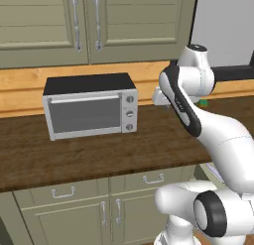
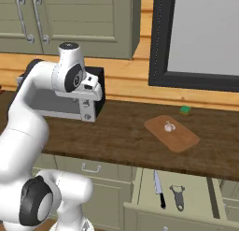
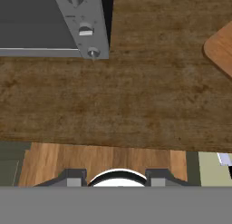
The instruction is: Place the appropriate cutting tool for cutting the garlic skin on the cutting board.
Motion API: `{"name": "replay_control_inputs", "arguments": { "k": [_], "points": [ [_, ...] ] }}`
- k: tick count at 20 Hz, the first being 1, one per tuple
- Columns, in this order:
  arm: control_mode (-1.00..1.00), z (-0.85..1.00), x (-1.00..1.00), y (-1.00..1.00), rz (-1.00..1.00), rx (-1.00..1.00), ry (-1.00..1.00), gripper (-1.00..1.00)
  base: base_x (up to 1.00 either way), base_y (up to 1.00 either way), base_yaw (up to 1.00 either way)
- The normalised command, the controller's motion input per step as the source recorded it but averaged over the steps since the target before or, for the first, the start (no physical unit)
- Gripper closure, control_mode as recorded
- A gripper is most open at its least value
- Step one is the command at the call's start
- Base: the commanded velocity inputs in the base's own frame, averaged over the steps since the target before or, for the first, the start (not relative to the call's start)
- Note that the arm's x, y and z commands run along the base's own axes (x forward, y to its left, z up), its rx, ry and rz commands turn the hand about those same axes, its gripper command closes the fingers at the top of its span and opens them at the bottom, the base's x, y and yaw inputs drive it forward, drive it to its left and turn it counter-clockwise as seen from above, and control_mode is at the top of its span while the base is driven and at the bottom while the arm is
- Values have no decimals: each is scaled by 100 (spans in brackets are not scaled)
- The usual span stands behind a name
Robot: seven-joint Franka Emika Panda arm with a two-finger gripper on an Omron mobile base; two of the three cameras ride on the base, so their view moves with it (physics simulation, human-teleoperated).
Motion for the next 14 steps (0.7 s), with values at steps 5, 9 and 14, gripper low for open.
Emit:
{"name": "replay_control_inputs", "arguments": {
  "k": [5,9,14],
  "points": [
    [-100,-11,-22,-30,-5,0,-11,-100,0,0,0],
    [-100,-48,-77,-92,-5,5,-13,-100,0,0,0],
    [-100,-25,-89,-100,-1,14,1,-100,0,0,0]
  ]
}}
